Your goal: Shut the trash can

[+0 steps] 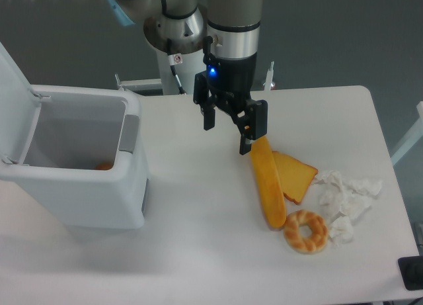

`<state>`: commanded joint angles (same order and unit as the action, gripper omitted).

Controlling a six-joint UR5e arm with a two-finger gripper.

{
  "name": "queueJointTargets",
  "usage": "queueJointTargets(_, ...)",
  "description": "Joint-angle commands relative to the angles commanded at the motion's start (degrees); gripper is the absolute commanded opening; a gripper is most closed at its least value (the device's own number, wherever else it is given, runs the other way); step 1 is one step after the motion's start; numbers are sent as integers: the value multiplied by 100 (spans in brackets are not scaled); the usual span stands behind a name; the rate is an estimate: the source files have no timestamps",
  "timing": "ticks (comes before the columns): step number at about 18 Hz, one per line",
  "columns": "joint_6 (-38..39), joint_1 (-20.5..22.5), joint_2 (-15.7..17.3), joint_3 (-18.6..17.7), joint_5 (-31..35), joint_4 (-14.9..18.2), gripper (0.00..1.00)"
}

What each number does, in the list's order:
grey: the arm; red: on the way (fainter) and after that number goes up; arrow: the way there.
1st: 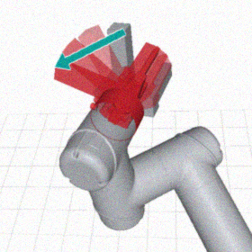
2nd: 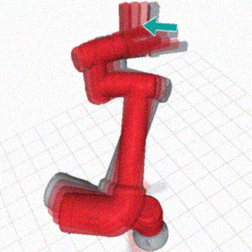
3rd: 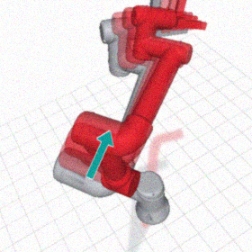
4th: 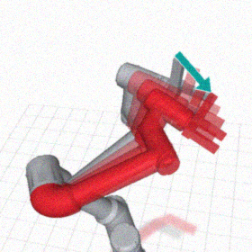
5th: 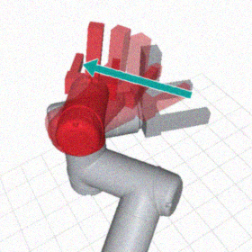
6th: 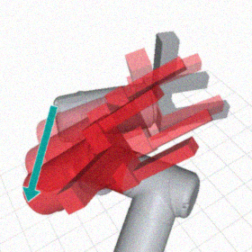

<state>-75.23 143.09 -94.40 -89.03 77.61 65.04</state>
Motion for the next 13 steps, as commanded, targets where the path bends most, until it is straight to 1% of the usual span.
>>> queueJointTargets(10,17,0,18,44,-105,0,100)
queueJointTargets(11,52,0,18,53,-97,0,100)
queueJointTargets(13,358,0,18,61,-105,0,100)
